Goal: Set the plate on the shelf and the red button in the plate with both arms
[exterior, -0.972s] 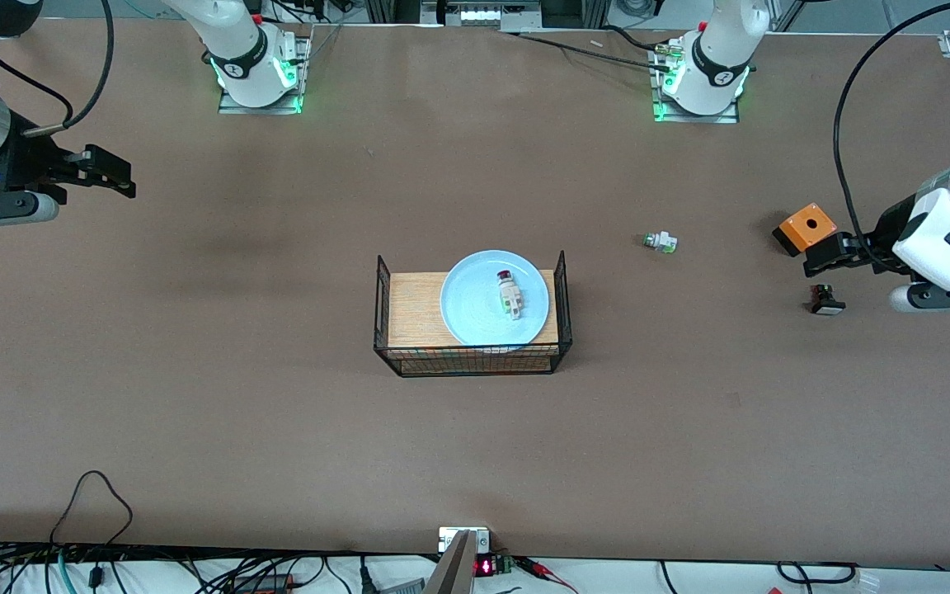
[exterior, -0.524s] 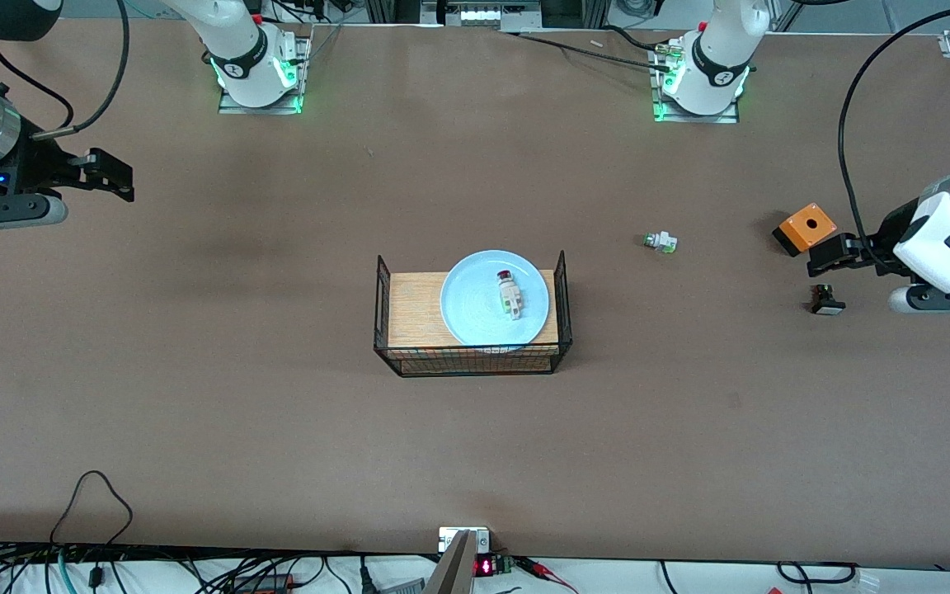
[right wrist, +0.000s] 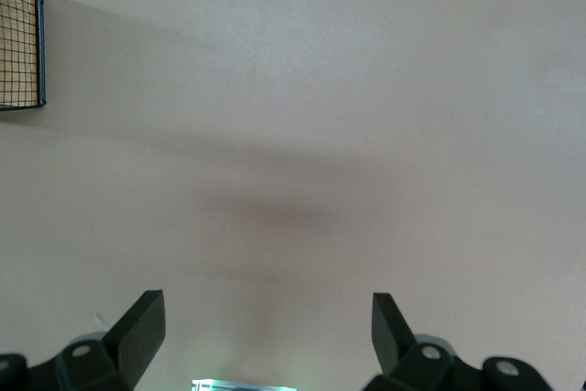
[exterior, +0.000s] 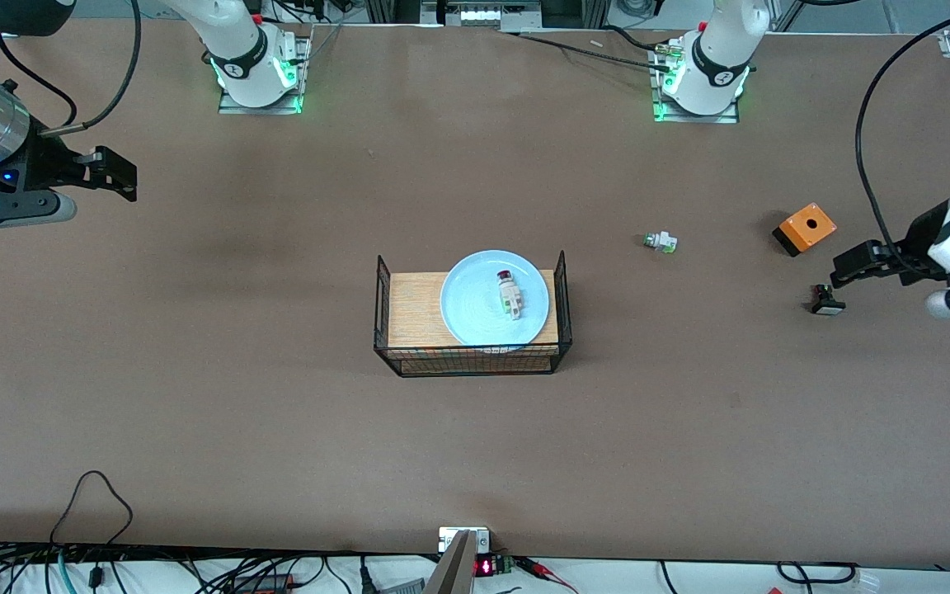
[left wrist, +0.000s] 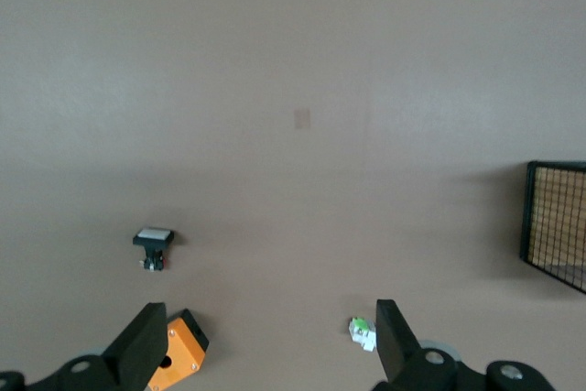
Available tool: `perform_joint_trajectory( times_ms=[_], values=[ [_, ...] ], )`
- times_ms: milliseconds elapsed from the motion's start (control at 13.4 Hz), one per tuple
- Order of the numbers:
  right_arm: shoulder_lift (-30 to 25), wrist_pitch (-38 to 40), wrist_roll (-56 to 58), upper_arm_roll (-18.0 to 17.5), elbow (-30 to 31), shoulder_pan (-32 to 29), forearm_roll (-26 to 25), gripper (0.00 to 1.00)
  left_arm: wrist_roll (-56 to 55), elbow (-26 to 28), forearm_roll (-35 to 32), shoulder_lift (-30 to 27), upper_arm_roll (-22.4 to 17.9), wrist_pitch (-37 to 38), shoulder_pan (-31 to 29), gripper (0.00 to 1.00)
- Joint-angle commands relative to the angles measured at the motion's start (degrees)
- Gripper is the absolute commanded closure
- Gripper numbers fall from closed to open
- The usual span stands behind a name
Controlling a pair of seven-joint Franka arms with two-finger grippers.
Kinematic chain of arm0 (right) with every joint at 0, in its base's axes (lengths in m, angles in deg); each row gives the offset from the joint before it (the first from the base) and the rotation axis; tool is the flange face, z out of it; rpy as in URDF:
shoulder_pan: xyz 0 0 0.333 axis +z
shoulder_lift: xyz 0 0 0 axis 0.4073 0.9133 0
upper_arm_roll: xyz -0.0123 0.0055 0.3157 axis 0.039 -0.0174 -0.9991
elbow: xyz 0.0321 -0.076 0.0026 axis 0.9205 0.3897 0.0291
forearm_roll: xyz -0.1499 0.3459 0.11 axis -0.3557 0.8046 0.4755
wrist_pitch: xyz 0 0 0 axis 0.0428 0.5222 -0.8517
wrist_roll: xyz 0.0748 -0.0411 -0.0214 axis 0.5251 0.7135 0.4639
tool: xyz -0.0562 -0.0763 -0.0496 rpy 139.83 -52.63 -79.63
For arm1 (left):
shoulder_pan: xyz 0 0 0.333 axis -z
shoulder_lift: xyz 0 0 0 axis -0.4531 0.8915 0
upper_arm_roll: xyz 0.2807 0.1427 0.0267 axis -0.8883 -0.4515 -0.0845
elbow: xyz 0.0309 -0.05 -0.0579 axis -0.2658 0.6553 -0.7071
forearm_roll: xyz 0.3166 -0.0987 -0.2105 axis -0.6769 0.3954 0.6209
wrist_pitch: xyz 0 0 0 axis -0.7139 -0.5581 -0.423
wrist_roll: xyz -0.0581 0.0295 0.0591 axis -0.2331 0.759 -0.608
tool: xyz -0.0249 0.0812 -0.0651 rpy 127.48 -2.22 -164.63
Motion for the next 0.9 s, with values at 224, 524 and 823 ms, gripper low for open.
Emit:
perform_joint_trajectory(
  times_ms=[224,524,823],
  values=[
    [1.2,1.0,0.6,-0.1,-1.1,0.4,-0.8,0.0,0.7,1.7,-0.1,-3.5,-0.3,2.5,-0.3,0.0],
    [1.3,0.6,0.5,-0.1,-1.2,0.3,-0.6,0.0,0.8,6.3,-0.1,-6.7,-0.3,2.4,-0.3,0.0],
    [1.5,3.0,0.1,0.0,-2.7,0.4,2.4,0.0,1.1,6.7,-0.3,-8.1,0.3,2.8,-0.3,0.0]
  ],
)
